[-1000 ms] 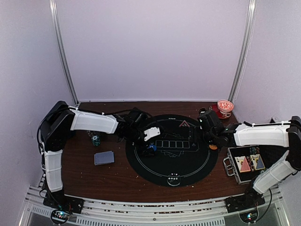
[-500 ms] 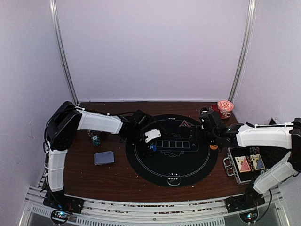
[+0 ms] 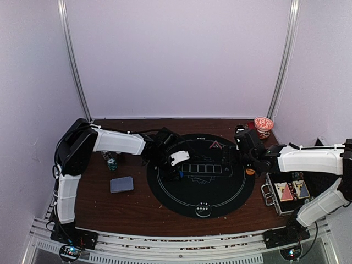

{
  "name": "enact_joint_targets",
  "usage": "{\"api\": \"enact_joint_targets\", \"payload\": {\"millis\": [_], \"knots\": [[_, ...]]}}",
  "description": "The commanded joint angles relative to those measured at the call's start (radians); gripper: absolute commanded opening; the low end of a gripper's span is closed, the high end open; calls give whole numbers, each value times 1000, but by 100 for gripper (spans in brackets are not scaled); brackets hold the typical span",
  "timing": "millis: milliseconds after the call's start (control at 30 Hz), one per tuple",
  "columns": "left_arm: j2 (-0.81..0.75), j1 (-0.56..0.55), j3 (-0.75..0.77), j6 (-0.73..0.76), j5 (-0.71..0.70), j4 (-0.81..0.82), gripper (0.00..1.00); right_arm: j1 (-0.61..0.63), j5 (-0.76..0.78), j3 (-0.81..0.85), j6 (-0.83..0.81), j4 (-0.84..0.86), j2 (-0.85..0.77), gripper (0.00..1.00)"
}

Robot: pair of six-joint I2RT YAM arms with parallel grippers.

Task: Distribute texas hold em gaming equipment
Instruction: Pick up the small blind button from the poker table mat, then place the small blind button on the poker table mat.

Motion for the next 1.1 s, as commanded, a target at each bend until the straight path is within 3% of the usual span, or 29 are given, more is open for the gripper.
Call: {"api": "enact_joint_targets", "payload": {"millis": [0, 233, 1067], "knots": [[33, 5, -8, 16, -65, -62, 55, 8, 21, -11, 0, 11, -26, 97], [16, 14, -24, -7, -107, -52, 52, 7, 21, -11, 1, 11, -31, 97], [-141, 199, -145, -67, -110, 27, 52, 7, 16, -15, 3, 19, -23, 97]]}}
